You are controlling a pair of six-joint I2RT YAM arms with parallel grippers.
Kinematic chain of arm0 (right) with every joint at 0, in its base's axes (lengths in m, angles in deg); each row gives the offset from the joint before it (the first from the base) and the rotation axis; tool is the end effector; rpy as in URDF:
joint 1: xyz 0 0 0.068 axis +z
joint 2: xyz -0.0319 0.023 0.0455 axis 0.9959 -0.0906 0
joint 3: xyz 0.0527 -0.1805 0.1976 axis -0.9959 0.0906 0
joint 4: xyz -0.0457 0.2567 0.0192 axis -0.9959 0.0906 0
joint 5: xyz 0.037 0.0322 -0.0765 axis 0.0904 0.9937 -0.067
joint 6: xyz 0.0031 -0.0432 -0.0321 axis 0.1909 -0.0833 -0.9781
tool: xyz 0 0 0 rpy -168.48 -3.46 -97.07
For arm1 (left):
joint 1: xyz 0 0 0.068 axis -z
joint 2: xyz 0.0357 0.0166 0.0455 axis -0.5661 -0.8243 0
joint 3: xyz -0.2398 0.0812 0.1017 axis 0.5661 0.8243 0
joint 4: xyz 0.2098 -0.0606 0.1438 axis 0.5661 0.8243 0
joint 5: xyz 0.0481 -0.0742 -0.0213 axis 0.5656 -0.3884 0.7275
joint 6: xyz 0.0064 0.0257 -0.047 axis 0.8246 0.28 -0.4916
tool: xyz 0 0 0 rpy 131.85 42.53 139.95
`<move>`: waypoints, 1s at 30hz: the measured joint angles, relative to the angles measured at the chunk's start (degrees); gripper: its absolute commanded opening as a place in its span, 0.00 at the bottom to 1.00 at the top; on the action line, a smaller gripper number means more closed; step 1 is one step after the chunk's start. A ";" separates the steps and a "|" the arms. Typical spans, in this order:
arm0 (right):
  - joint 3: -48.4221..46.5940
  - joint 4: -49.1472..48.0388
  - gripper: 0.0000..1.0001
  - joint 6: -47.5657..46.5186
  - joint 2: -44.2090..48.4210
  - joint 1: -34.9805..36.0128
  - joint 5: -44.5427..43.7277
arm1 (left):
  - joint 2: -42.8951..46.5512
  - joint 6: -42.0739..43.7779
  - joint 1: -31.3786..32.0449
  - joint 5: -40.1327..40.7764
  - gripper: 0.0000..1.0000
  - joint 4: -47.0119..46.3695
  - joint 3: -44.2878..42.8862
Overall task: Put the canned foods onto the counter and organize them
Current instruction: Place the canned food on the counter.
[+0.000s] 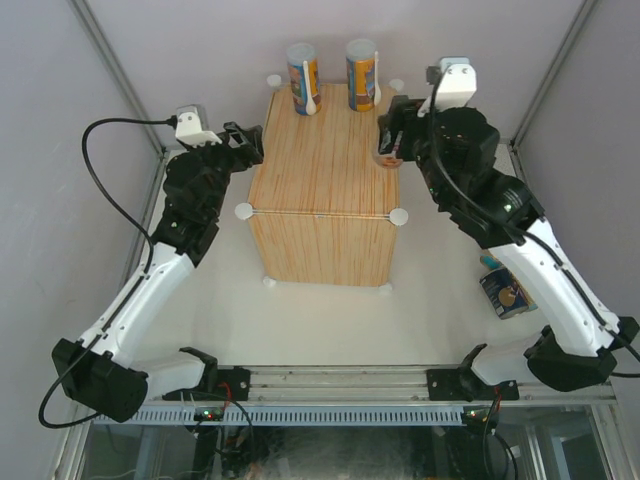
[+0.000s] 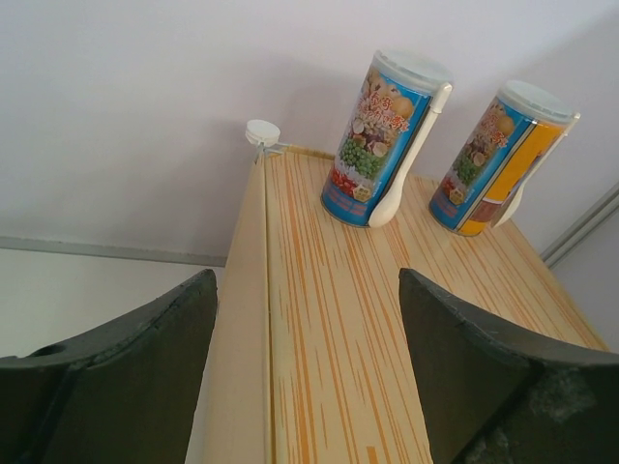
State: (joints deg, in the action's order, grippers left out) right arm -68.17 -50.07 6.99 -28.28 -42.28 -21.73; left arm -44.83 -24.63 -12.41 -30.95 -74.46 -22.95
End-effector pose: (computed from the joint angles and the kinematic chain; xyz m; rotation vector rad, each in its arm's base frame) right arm 0.1929 0.1503 0.5394 -0.0364 1.6314 0.2160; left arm 0.2552 -0.0947 0.4311 -0.1544 1.4189 -0.4277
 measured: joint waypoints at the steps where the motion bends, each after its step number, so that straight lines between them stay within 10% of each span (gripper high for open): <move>1: -0.33 -0.31 0.00 -0.22 -0.90 1.03 -0.24 | -0.13 0.00 0.00 0.02 0.80 0.00 0.00; 30: -8.55 -4.50 0.00 -1.53 -18.29 6.71 6.08 | 1.29 1.75 0.07 -0.02 0.80 -1.66 0.00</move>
State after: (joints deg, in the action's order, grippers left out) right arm -76.72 -54.57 5.46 -46.57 -35.57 -15.65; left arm -43.54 -22.88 -12.35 -30.98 -76.12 -22.95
